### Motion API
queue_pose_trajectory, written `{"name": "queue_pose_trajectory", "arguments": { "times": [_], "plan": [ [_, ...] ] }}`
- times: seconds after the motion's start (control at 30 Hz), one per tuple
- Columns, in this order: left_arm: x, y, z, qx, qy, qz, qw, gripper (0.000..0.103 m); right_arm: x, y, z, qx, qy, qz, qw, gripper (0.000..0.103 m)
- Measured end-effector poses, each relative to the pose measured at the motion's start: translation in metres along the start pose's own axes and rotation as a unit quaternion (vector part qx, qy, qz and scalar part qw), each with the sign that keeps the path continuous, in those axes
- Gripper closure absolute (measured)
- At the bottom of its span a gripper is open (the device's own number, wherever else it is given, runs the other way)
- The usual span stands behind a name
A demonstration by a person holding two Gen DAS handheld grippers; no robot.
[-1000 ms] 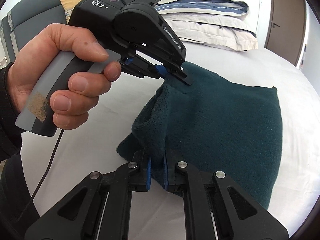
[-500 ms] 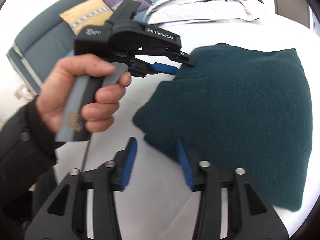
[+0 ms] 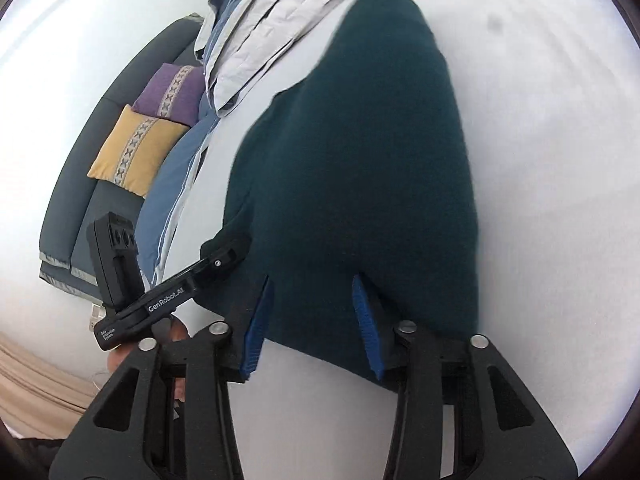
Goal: Fold small clothes
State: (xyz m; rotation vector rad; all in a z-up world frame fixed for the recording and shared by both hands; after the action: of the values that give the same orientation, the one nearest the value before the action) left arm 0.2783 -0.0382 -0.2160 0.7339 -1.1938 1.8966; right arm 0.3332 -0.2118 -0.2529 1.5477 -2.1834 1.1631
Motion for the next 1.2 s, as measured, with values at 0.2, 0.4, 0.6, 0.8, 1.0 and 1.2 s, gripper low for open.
{"name": "queue_pose_trajectory", "arguments": {
  "times": [0.2, 0.4, 0.6, 0.8, 1.0, 1.2],
  "plan": [
    [0.003, -0.001, 0.004, -0.017, -0.020, 0.009, 0.9996, 0.052, 0.031, 0.001, 0.011, -0.017, -0.018, 0.026, 0.999, 0.069],
    [0.011, 0.000, 0.002, -0.015, -0.025, 0.010, 0.9995, 0.051, 0.030, 0.013, 0.014, -0.009, -0.004, -0.005, 1.000, 0.071],
    [0.058, -0.042, 0.020, -0.048, -0.055, 0.080, 0.9941, 0.053, 0.053, -0.021, -0.011, -0.008, -0.044, 0.035, 0.998, 0.068],
    [0.014, -0.086, 0.059, -0.082, -0.049, 0.069, 0.9930, 0.053, 0.045, -0.099, -0.011, -0.046, -0.089, 0.055, 0.993, 0.068],
    [-0.062, -0.081, 0.050, -0.101, -0.078, 0.010, 0.9918, 0.050, -0.021, -0.151, 0.019, -0.103, -0.083, 0.017, 0.991, 0.063],
    [-0.065, -0.079, 0.053, -0.118, -0.084, 0.028, 0.9891, 0.049, -0.020, -0.181, 0.033, -0.093, -0.057, 0.025, 0.994, 0.060]
  ]
}}
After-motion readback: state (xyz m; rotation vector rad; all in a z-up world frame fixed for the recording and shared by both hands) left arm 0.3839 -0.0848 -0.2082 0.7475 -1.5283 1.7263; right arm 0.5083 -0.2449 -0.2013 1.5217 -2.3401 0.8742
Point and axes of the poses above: each gripper's, at about its wrist camera, not at the fingertips, and x roughly against the way its jaws point, z to its right, y to its underside, the point moved 10 cm from there along -x, roughly the way its jaws point, and after that the axes turned 9 degrees about x, right-handed, at the moved point
